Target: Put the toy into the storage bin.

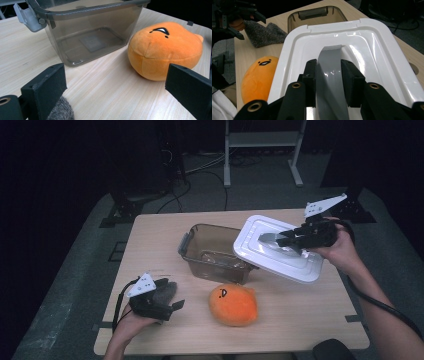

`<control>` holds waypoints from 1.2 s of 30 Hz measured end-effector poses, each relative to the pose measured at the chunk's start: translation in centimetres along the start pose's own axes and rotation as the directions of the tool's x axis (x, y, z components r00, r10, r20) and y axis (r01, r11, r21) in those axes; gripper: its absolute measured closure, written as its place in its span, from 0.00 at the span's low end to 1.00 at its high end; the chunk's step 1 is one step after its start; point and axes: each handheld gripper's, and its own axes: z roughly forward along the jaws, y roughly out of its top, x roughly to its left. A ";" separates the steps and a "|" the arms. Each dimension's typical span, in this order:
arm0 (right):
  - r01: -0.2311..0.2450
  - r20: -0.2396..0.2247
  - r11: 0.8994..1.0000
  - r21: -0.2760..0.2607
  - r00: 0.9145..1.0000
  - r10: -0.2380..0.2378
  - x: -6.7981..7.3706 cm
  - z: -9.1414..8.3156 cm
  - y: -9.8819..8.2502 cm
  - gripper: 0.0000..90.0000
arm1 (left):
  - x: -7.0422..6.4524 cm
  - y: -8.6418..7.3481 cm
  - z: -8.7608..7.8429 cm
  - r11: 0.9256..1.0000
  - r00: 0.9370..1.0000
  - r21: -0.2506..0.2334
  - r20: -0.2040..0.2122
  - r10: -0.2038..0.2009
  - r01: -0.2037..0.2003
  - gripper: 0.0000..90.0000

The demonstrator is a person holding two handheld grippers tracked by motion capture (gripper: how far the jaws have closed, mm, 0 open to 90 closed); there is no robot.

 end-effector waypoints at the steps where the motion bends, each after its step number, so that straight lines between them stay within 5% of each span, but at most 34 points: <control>1: -0.002 0.003 1.000 -0.001 1.000 0.002 -0.1 -0.2 -0.2 0.74 | 0.0 0.0 0.0 1.000 1.000 -0.001 0.001 0.000 0.000 0.03; 21: -0.078 0.058 0.997 -0.021 0.995 0.079 -0.7 -3.9 -5.1 0.74 | 0.0 -0.1 0.2 1.000 1.000 0.004 0.001 -0.006 0.006 0.03; 36: -0.144 0.065 0.989 -0.024 0.987 0.146 -1.0 -4.6 -9.0 0.74 | 0.0 -0.1 0.2 1.000 1.000 0.007 0.002 -0.001 0.001 0.03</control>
